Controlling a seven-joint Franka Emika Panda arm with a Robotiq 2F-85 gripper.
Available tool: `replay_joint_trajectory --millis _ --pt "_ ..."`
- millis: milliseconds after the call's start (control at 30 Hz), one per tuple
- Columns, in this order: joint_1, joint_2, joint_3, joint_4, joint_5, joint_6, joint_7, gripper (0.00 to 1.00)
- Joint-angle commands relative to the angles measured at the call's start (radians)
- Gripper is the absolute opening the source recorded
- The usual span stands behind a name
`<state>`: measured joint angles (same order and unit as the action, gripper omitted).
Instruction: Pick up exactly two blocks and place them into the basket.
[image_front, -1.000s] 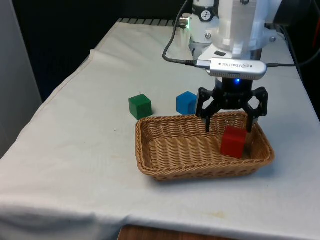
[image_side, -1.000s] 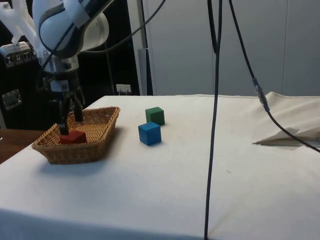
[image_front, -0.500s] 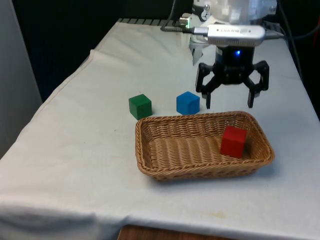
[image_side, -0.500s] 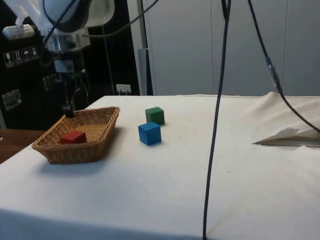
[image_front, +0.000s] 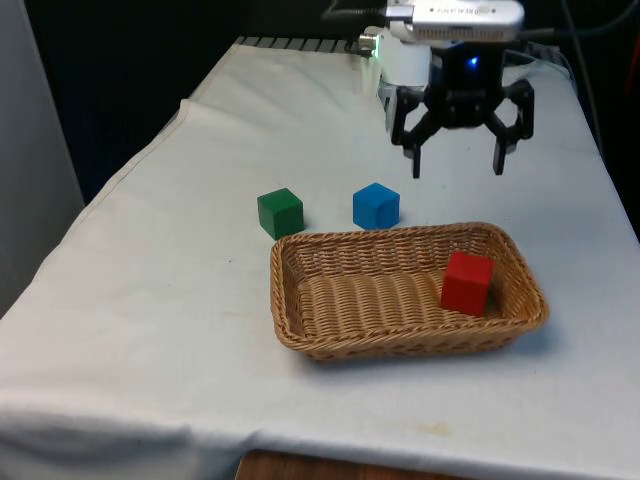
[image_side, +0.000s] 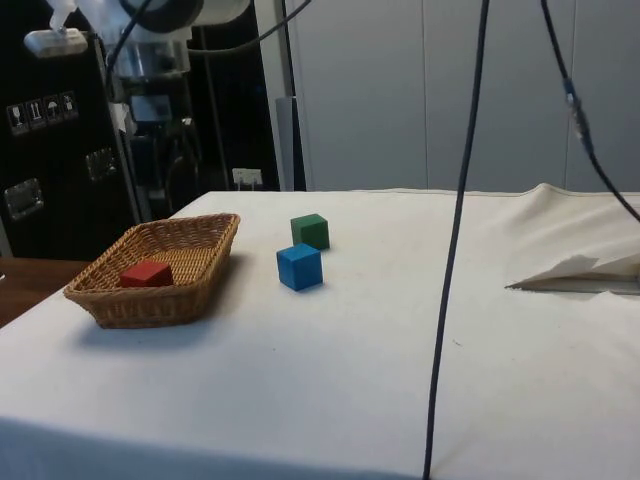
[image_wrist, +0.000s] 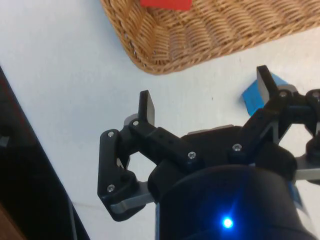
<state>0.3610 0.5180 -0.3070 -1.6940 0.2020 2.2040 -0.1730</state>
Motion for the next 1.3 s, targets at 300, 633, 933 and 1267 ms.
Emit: replay_joint_trajectory --millis 300,633,933,1267 --pt "0.014 -0.102 -0.002 -0.141 -0.020 0.038 0.002 1.00" --pt "0.015 -0.177 0.004 -0.250 -0.024 0.071 -0.002 1.00" --pt "0.008 -0.249 0.008 -0.373 -0.018 0.123 -0.023 1.00" --pt "-0.013 -0.274 -0.011 -0.475 0.003 0.190 -0.092 1.00"
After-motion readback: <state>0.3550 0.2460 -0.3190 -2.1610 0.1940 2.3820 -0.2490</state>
